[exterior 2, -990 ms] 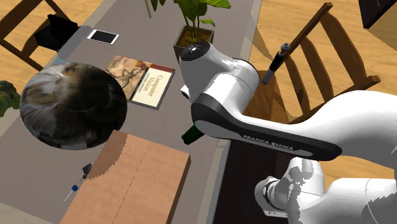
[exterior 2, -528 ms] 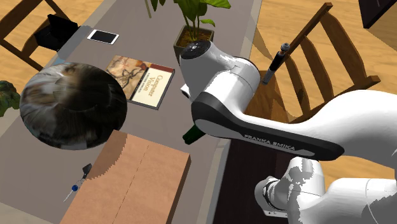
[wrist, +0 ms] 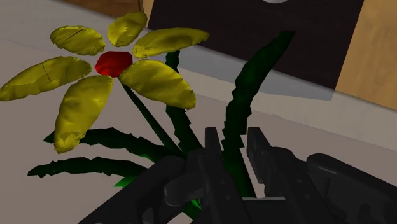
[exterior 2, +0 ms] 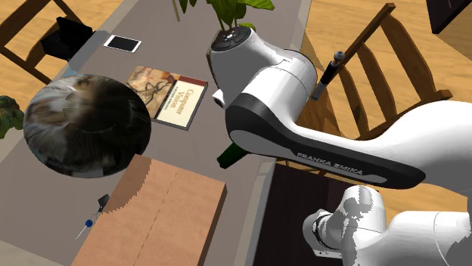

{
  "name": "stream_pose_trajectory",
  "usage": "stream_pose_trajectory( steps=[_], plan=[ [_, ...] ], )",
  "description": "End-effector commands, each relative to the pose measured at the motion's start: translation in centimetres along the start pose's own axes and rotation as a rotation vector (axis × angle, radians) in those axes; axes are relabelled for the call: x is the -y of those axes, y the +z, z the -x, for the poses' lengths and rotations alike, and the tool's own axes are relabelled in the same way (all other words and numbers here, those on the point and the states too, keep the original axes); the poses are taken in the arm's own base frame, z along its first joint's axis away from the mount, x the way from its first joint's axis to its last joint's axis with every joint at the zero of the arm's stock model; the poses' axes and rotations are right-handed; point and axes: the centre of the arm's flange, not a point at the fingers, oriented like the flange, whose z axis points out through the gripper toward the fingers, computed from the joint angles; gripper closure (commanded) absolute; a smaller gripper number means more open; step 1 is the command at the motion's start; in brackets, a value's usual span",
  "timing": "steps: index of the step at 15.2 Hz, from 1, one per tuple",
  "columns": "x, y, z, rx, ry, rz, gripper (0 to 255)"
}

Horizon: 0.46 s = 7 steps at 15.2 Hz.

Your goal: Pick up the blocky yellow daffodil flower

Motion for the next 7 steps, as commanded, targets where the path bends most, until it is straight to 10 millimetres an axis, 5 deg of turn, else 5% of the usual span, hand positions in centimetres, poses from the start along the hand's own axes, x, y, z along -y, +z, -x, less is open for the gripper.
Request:
stream_pose_trajectory(
  steps=[1,7],
  plan=[
    [0.1,-1.1,0.3,0.0,0.0,0.0,255],
    [0.5,-3.2,0.7,0.0,0.0,0.0,255]
  ],
)
